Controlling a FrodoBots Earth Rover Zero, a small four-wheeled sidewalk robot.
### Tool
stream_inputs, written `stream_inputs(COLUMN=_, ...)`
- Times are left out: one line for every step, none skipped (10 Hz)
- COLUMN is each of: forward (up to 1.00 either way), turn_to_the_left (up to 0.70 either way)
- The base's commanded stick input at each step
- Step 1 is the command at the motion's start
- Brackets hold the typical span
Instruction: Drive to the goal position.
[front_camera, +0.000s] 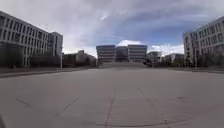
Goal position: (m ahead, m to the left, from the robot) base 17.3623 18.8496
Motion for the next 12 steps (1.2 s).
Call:
stream_inputs(forward=0.70, turn_to_the_left=0.00)
stream_inputs(forward=0.70, turn_to_the_left=0.00)
stream_inputs(forward=0.70, turn_to_the_left=0.00)
stream_inputs(forward=0.70, turn_to_the_left=0.00)
stream_inputs(forward=0.70, turn_to_the_left=0.00)
stream_inputs(forward=0.70, turn_to_the_left=0.00)
stream_inputs(forward=0.70, turn_to_the_left=0.00)
stream_inputs(forward=0.70, turn_to_the_left=0.00)
stream_inputs(forward=0.70, turn_to_the_left=0.00)
stream_inputs(forward=0.70, turn_to_the_left=0.00)
stream_inputs(forward=0.70, turn_to_the_left=0.00)
stream_inputs(forward=0.70, turn_to_the_left=0.00)
